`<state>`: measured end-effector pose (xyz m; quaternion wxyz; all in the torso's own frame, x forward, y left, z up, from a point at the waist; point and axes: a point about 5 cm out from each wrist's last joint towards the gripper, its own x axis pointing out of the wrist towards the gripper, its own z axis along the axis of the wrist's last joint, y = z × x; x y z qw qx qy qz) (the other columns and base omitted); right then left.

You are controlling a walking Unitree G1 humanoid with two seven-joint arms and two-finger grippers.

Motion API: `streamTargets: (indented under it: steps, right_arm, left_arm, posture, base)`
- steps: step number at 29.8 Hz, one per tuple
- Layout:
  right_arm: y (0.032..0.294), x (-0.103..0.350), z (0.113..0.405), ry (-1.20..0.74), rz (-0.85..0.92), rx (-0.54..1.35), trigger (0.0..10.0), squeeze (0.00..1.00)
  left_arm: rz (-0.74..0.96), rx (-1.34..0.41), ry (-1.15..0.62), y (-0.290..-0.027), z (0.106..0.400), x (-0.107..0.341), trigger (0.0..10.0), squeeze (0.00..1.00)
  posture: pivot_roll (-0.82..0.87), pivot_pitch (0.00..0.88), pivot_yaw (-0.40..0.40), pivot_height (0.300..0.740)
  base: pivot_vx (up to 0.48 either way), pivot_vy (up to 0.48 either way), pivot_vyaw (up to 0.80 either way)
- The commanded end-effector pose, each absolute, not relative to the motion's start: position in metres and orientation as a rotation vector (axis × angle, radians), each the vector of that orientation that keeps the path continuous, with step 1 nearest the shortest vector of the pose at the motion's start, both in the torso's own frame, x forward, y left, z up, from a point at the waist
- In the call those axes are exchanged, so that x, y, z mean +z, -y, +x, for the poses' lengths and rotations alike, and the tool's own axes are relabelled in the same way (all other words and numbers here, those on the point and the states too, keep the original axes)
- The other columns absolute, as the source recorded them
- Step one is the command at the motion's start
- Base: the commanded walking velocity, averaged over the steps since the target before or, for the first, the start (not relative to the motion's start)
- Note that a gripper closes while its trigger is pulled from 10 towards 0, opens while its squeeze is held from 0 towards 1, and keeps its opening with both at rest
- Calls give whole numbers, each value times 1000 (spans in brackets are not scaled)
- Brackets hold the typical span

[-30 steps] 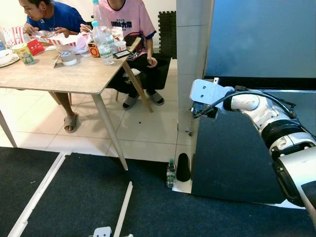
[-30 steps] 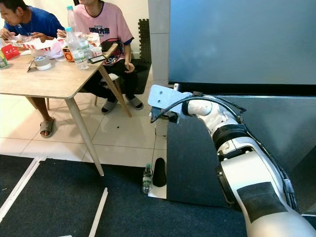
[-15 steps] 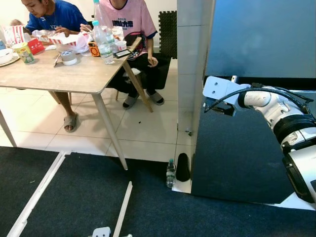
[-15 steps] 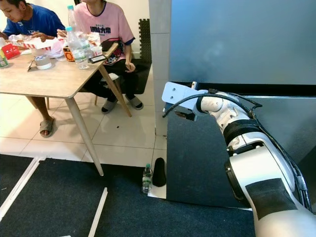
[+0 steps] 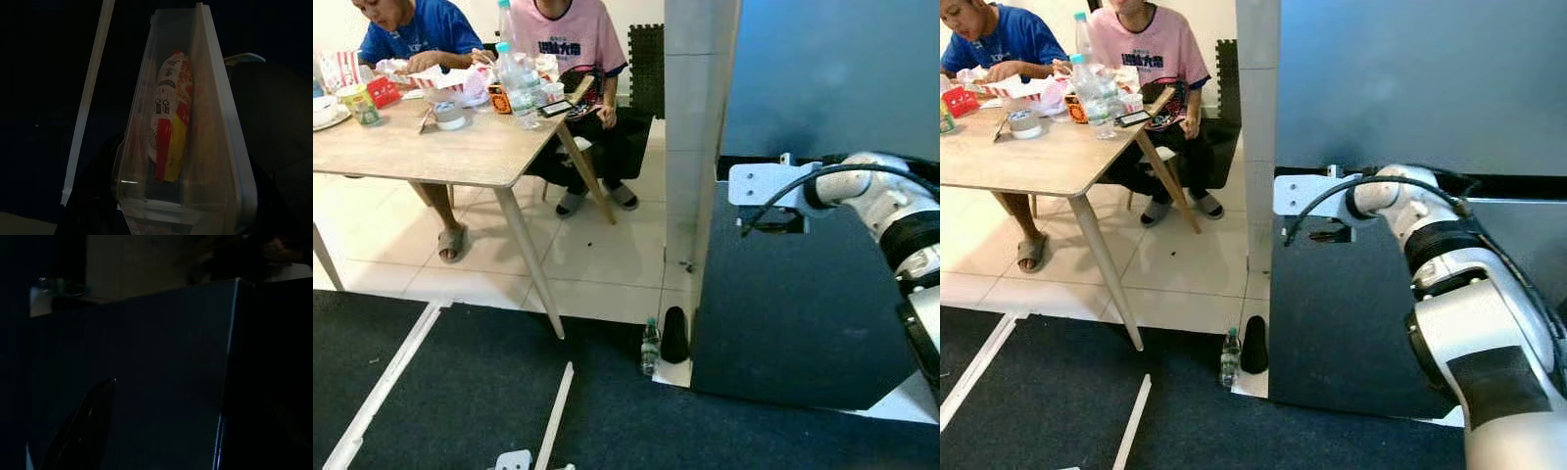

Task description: Restocking fridge

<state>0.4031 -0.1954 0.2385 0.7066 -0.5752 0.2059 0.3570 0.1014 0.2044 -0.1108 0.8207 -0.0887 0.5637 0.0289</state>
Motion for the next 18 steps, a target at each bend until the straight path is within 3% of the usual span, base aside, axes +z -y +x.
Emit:
streamTargets:
  steps: [1,13,17,18]
  right_arm:
    - [190,205,392,-599,-1272,988,10000,0]
    - [180,230,378,-453,-1081,1296,10000,0]
    - [165,267,360,-118,-829,1507,10000,0]
    - [165,267,360,-118,-829,1507,10000,0]
  left_arm:
    - [-193,75,-1188,-206,103,-110,10000,0]
    - [-195,78,-1189,-205,103,-110,10000,0]
    - [-198,80,-1186,-205,103,-110,10000,0]
    - [-198,80,-1186,-205,103,-110,10000,0]
  posture:
    - [-13,38,39,740]
    - [-9,38,45,740]
    - [-5,35,37,740]
    - [-5,35,37,740]
  base:
    - [0,0,0]
    - [0,0,0]
    - [0,0,0]
    - [0,0,0]
